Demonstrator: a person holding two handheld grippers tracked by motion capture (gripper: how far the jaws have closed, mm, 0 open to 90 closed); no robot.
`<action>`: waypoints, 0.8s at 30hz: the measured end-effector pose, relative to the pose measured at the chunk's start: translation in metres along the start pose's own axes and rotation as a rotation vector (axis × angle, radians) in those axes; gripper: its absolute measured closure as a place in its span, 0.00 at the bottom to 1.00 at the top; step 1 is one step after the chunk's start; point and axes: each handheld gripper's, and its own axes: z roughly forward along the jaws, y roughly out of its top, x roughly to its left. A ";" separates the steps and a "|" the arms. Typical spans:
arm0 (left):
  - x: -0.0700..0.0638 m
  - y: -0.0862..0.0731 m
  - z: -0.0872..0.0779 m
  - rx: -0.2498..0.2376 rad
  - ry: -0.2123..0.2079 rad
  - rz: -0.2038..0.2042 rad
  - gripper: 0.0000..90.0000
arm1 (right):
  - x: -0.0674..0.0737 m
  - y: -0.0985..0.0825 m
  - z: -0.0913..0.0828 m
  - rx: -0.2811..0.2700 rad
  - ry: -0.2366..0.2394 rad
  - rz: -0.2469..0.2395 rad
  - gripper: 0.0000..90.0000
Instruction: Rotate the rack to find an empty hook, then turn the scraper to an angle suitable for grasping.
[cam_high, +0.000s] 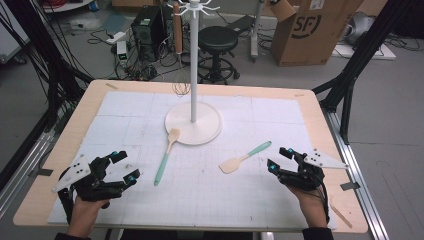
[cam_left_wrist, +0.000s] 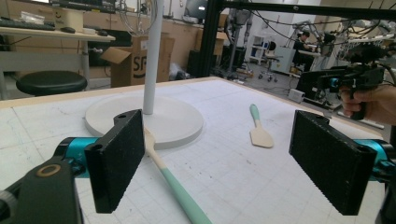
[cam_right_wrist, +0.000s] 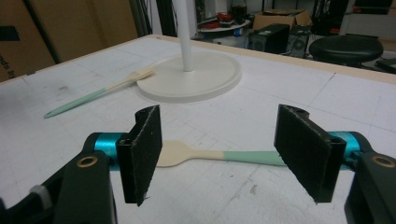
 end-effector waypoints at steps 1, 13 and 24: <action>0.000 0.000 0.000 0.001 0.000 0.000 0.21 | 0.000 0.000 0.000 -0.002 -0.004 0.000 0.35; -0.001 -0.003 0.001 0.005 -0.006 -0.004 0.21 | 0.000 0.001 0.004 -0.002 -0.013 0.009 0.35; -0.007 -0.007 -0.010 -0.002 0.017 0.006 0.21 | -0.007 0.003 0.024 0.026 -0.023 0.027 0.41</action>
